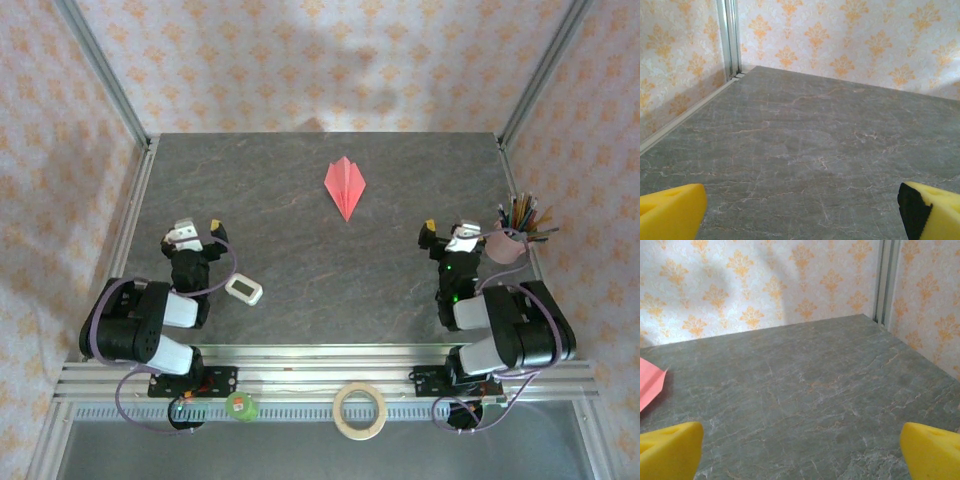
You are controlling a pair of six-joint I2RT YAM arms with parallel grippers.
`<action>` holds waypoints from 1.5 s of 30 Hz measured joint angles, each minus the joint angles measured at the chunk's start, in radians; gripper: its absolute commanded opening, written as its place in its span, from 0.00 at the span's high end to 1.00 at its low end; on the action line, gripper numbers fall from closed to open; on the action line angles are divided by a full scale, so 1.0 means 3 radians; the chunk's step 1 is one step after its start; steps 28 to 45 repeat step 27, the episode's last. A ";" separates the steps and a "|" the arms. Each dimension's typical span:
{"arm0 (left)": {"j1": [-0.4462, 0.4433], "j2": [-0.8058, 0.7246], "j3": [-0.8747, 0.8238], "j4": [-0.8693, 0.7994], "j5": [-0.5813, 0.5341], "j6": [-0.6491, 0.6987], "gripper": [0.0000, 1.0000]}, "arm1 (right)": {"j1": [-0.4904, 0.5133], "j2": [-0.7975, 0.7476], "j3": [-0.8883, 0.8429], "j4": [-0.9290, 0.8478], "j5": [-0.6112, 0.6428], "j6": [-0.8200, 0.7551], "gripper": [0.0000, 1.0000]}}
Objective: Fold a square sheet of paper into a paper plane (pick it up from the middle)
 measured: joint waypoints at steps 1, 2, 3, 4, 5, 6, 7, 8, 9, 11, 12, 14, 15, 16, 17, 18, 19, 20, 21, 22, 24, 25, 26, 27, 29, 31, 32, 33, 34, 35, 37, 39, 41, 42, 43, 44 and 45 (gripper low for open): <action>0.0000 0.0053 0.0036 -0.0005 0.0000 0.0000 0.00 | 0.0000 0.0107 0.0000 0.0074 -0.0001 0.0000 0.00; 0.0000 0.0079 0.0074 -0.0036 0.0003 0.0000 0.01 | 0.0000 0.0178 0.0001 0.0114 -0.0001 0.0000 0.00; 0.0000 0.0090 0.0120 -0.0074 0.0010 0.0001 0.01 | 0.0000 0.0225 0.0005 0.0111 0.0000 0.0003 0.00; 0.0000 0.0095 0.0151 -0.0075 0.0015 0.0013 0.01 | -0.0006 0.0230 0.0020 0.0070 0.0001 0.0014 0.00; 0.0000 0.0095 0.0174 -0.0076 0.0018 0.0018 0.01 | -0.0017 0.0230 0.0045 0.0056 0.0003 0.0027 0.00; 0.0000 0.0094 0.0196 -0.0083 0.0020 0.0025 0.01 | -0.0043 0.0231 0.0097 0.0033 0.0003 0.0055 0.00; 0.0000 0.0094 0.0209 -0.0085 0.0024 0.0036 0.01 | -0.0080 0.0231 0.0154 -0.0004 -0.0004 0.0088 0.00; 0.0000 0.0094 0.0209 -0.0085 0.0024 0.0038 0.01 | -0.0127 0.0231 0.0211 -0.0041 -0.0020 0.0118 0.00; 0.0000 0.0095 0.0209 -0.0090 0.0024 0.0045 0.01 | -0.0165 0.0231 0.0256 -0.0062 -0.0024 0.0142 0.00; 0.0000 0.0095 0.0209 -0.0103 0.0024 0.0051 0.01 | -0.0209 0.0231 0.0281 -0.0066 -0.0024 0.0177 0.00; 0.0000 0.0094 0.0209 -0.0103 0.0025 0.0051 0.01 | -0.0212 0.0231 0.0281 -0.0088 -0.0025 0.0193 0.00; 0.0000 0.0095 0.0209 -0.0103 0.0024 0.0052 0.01 | -0.0212 0.0231 0.0281 -0.0118 -0.0036 0.0211 0.00; 0.0000 0.0095 0.0209 -0.0103 0.0024 0.0052 0.01 | -0.0211 0.0231 0.0281 -0.0125 -0.0038 0.0215 0.00; 0.0000 0.0095 0.0209 -0.0103 0.0024 0.0053 0.01 | -0.0212 0.0231 0.0281 -0.0132 -0.0038 0.0224 0.00; 0.0000 0.0095 0.0209 -0.0103 0.0024 0.0055 0.01 | -0.0212 0.0231 0.0281 -0.0136 -0.0039 0.0225 0.00; 0.0000 0.0094 0.0209 -0.0104 0.0024 0.0057 0.01 | -0.0212 0.0231 0.0281 -0.0137 -0.0039 0.0226 0.00; 0.0000 0.0094 0.0209 -0.0104 0.0024 0.0058 0.01 | -0.0212 0.0231 0.0281 -0.0137 -0.0039 0.0228 0.00; 0.0000 0.0095 0.0210 -0.0104 0.0025 0.0058 0.01 | -0.0212 0.0231 0.0281 -0.0140 -0.0041 0.0229 0.00; 0.0000 0.0095 0.0209 -0.0104 0.0024 0.0060 0.01 | -0.0212 0.0231 0.0281 -0.0144 -0.0039 0.0235 0.00; 0.0000 0.0094 0.0210 -0.0104 0.0024 0.0060 0.01 | -0.0212 0.0231 0.0281 -0.0148 -0.0039 0.0235 0.00; 0.0000 0.0095 0.0210 -0.0106 0.0024 0.0060 0.01 | -0.0212 0.0231 0.0281 -0.0156 -0.0039 0.0235 0.00; 0.0000 0.0095 0.0210 -0.0107 0.0024 0.0060 0.01 | -0.0212 0.0231 0.0281 -0.0156 -0.0041 0.0237 0.00; 0.0000 0.0095 0.0210 -0.0107 0.0025 0.0060 0.01 | -0.0212 0.0231 0.0281 -0.0158 -0.0041 0.0235 0.00; 0.0000 0.0095 0.0210 -0.0108 0.0025 0.0060 0.01 | -0.0212 0.0231 0.0281 -0.0158 -0.0042 0.0237 0.00; 0.0000 0.0095 0.0210 -0.0108 0.0025 0.0060 0.01 | -0.0212 0.0231 0.0281 -0.0158 -0.0042 0.0237 0.00; 0.0000 0.0095 0.0210 -0.0108 0.0025 0.0060 0.01 | -0.0212 0.0231 0.0281 -0.0158 -0.0042 0.0237 0.00; 0.0000 0.0095 0.0210 -0.0108 0.0025 0.0060 0.01 | -0.0212 0.0231 0.0281 -0.0158 -0.0042 0.0237 0.00; 0.0000 0.0095 0.0210 -0.0108 0.0025 0.0060 0.01 | -0.0212 0.0231 0.0281 -0.0158 -0.0042 0.0237 0.00; 0.0000 0.0095 0.0210 -0.0108 0.0025 0.0060 0.01 | -0.0212 0.0231 0.0281 -0.0158 -0.0042 0.0237 0.00; 0.0000 0.0095 0.0210 -0.0108 0.0025 0.0060 0.01 | -0.0212 0.0231 0.0281 -0.0158 -0.0042 0.0237 0.00; 0.0000 0.0095 0.0210 -0.0108 0.0025 0.0060 0.01 | -0.0212 0.0231 0.0281 -0.0158 -0.0042 0.0237 0.00; 0.0000 0.0095 0.0210 -0.0108 0.0025 0.0060 0.01 | -0.0212 0.0231 0.0281 -0.0158 -0.0042 0.0237 0.00; 0.0000 0.0095 0.0210 -0.0108 0.0025 0.0060 0.01 | -0.0212 0.0231 0.0281 -0.0158 -0.0042 0.0237 0.00; 0.0000 0.0095 0.0210 -0.0108 0.0025 0.0060 0.01 | -0.0212 0.0231 0.0281 -0.0158 -0.0042 0.0237 0.00; 0.0000 0.0095 0.0210 -0.0108 0.0025 0.0060 0.01 | -0.0212 0.0231 0.0281 -0.0158 -0.0042 0.0237 0.00; 0.0000 0.0095 0.0210 -0.0108 0.0025 0.0060 0.01 | -0.0212 0.0231 0.0281 -0.0158 -0.0042 0.0237 0.00; 0.0000 0.0095 0.0210 -0.0108 0.0025 0.0060 0.01 | -0.0212 0.0231 0.0281 -0.0158 -0.0042 0.0237 0.00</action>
